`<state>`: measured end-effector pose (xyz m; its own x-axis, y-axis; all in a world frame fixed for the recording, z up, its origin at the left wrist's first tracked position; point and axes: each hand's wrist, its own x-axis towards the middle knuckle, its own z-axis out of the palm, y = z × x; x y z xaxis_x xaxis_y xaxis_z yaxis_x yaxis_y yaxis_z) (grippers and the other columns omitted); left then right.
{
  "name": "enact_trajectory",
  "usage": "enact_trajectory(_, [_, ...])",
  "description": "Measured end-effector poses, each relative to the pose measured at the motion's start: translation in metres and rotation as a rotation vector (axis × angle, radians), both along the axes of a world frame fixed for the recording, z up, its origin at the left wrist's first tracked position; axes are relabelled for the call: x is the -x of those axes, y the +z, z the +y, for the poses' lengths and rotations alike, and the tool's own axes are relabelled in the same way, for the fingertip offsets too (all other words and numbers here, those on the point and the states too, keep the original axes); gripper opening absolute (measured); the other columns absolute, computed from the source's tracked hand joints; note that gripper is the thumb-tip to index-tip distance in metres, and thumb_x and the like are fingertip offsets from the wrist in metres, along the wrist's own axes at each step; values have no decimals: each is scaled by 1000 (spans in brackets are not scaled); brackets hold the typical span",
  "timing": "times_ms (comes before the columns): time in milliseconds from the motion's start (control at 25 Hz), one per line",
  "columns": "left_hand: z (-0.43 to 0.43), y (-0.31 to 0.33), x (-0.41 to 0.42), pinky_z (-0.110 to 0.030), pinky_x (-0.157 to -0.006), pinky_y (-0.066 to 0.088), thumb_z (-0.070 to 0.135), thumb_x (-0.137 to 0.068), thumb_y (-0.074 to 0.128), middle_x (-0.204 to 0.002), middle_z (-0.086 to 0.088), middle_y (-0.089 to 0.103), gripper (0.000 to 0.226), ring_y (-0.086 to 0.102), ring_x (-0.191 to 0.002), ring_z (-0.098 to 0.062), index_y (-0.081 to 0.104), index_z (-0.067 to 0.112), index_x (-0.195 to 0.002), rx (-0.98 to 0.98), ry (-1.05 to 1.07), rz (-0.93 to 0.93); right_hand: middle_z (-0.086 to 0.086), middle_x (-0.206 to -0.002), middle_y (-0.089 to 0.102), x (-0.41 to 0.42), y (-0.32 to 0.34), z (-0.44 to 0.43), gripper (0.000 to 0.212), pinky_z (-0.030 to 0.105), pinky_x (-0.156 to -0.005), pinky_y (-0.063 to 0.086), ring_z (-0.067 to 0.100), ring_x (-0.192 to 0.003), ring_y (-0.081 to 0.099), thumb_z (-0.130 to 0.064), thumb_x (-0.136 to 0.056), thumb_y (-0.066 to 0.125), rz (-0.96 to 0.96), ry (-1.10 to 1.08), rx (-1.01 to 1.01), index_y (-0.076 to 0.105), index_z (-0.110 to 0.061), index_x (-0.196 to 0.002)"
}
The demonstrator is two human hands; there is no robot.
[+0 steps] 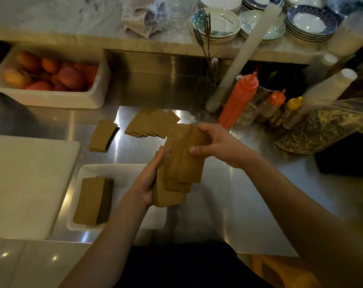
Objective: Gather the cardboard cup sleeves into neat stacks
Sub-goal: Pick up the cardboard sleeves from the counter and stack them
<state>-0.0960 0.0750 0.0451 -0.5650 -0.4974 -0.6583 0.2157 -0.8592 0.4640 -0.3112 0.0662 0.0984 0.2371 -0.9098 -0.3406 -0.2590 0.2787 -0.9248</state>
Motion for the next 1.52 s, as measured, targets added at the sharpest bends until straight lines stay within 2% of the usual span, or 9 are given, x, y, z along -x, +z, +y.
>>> enact_trajectory(200, [11,-4,-11,-41,-72,59,59,-80,52,-105,-15,73,63,72,-84,-31,61,16,-126,-29,34,51,12,-115,65,-2,9,-2,36,38,-89,54,27,-112,63,4,-82,63,-316,105,-23,58,-13,-113])
enact_trajectory(360, [13,-9,-24,-42,-72,58,47,-61,86,-100,-17,70,71,69,-81,-30,67,10,-119,-56,13,203,1,-106,69,-14,2,-12,38,39,-93,51,26,-113,62,6,-83,60,-429,148,-11,67,-27,-100])
enact_trajectory(480, [10,-11,-32,-42,-68,59,37,-53,93,-96,-19,69,80,69,-78,-31,62,7,-120,-82,11,291,5,-103,69,-15,-1,-14,40,37,-90,52,27,-109,64,11,-84,54,-527,131,-63,68,-24,-97])
enact_trajectory(600, [3,-8,-45,-41,-68,59,33,-53,94,-92,-18,70,66,70,-77,-29,69,5,-109,-62,-96,330,6,-103,68,-22,0,-19,37,38,-91,51,28,-109,63,10,-83,56,-468,142,-33,68,-22,-97])
enact_trajectory(840, [-11,-5,-80,-43,-72,58,26,-51,95,-97,-13,71,82,69,-80,-25,57,12,-123,-5,-174,317,15,-105,63,-35,15,-28,24,35,-87,51,32,-108,62,7,-79,60,-256,189,-68,66,-7,-98])
enact_trajectory(960, [-14,-9,-90,-45,-78,56,17,-59,91,-105,-16,67,81,66,-84,-25,51,13,-130,-12,-171,438,16,-109,63,-44,22,-34,27,40,-91,49,35,-112,60,5,-80,61,-192,220,-44,69,-12,-100])
enact_trajectory(1120, [-26,-11,-102,-48,-82,55,12,-57,91,-112,-20,67,87,67,-90,-29,53,21,-134,31,-195,388,5,-105,66,-47,39,-34,39,30,-82,53,21,-102,65,11,-80,58,-96,274,-23,74,-23,-89])
enact_trajectory(1280, [-28,-12,-104,-46,-84,53,14,-61,89,-125,-25,61,85,59,-111,-33,54,22,-137,-3,-265,402,1,-102,67,-54,52,-39,51,26,-75,54,22,-98,66,20,-82,52,-8,340,-14,75,-26,-83])
enact_trajectory(1520, [-28,-17,-101,-47,-85,53,15,-65,86,-108,-16,66,70,66,-94,-26,62,20,-130,-55,-257,457,0,-101,66,-56,59,-47,42,25,-77,55,21,-101,65,17,-82,54,90,335,-3,74,-20,-79])
